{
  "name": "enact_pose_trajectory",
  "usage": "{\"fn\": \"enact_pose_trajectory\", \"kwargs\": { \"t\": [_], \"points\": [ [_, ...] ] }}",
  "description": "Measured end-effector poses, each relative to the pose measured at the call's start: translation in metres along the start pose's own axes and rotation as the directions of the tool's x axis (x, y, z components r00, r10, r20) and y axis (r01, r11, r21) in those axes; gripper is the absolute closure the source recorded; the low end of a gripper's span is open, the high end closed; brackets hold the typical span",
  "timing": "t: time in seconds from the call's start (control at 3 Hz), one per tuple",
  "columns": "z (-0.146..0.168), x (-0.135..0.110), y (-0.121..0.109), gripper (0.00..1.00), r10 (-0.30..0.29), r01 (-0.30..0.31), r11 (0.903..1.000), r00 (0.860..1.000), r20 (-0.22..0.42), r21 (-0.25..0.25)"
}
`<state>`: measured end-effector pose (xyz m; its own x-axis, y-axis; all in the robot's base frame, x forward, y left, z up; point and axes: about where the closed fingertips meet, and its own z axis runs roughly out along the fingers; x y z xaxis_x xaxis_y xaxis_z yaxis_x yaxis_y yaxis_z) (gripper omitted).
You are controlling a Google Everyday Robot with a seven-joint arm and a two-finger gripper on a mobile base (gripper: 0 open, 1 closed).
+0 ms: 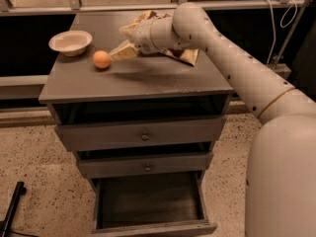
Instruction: Place orange into bottom drawer
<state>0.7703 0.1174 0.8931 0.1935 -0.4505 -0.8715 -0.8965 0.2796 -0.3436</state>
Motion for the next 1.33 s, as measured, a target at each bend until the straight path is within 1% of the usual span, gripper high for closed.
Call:
{"fn": "enact_pose_trajectory", "kwargs": {
  "t": [0.33, 0.67, 1.0, 1.33],
  "points": [
    [0.017, -0.005, 0.004, 0.3, -0.027, 0.028, 0.9989, 0.999, 0.02, -0.038],
    [0.031, -0.007, 0.012, 0.29, -0.027, 0.028, 0.9965, 0.999, 0.021, -0.079],
    [0.045, -0.005, 0.029, 0.29, -0.004, 0.005, 0.9894, 1.0, 0.006, -0.145],
    [0.056, 0.01, 0.046, 0.39, 0.073, -0.077, 0.9766, 0.997, -0.027, -0.201]
  ]
}}
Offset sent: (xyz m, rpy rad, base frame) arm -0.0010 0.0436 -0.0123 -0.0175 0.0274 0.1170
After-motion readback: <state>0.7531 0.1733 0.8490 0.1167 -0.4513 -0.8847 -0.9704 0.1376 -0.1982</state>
